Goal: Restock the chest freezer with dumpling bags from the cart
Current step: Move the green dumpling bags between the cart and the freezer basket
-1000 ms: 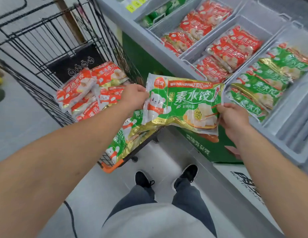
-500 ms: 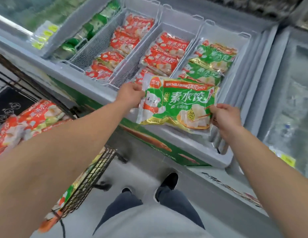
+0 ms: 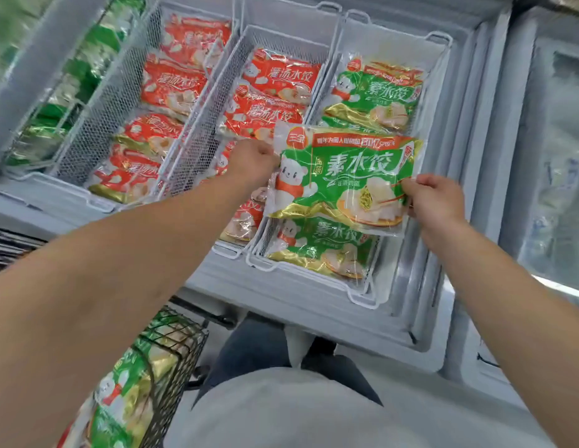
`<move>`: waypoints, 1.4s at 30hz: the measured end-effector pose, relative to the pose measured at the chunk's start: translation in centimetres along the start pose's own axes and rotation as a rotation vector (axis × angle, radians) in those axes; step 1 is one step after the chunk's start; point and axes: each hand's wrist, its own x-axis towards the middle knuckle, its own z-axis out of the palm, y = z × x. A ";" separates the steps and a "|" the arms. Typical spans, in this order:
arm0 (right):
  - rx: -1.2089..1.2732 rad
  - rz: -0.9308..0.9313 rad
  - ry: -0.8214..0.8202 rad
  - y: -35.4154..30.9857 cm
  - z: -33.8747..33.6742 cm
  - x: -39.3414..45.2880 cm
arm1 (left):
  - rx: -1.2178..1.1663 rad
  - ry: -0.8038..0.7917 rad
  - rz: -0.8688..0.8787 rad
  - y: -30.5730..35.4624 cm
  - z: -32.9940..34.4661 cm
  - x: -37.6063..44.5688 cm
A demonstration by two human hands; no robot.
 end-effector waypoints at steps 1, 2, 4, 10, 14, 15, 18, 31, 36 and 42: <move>-0.012 0.014 0.017 -0.3 0.4 0.5 | 0.021 -0.026 0.007 0.6 0.1 1.3; -0.018 0.025 0.030 -0.3 0.7 1.0 | 0.044 -0.047 0.013 0.9 0.3 2.1; -0.009 0.067 0.073 -0.2 1.4 2.3 | 0.071 -0.095 0.022 1.8 0.8 4.6; -0.041 0.158 0.171 -0.4 2.6 5.5 | 0.118 -0.201 0.014 3.2 3.1 9.4; -0.054 0.166 0.209 -0.4 3.3 9.0 | 0.097 -0.241 -0.023 3.4 5.3 12.1; -0.060 0.165 0.212 -0.5 3.4 9.6 | 0.103 -0.241 -0.028 3.5 5.7 12.4; -0.124 0.186 0.213 -0.9 4.2 12.9 | 0.129 -0.214 -0.063 3.7 7.6 15.2; -0.452 0.105 0.016 -0.8 8.0 21.9 | 0.624 -0.232 0.185 5.1 11.8 21.3; -0.802 -0.005 -0.284 1.7 10.3 21.8 | 0.871 -0.470 0.498 2.8 13.1 20.2; -0.811 -0.075 -0.252 3.7 10.2 21.1 | 0.987 -0.632 0.455 1.7 13.6 20.3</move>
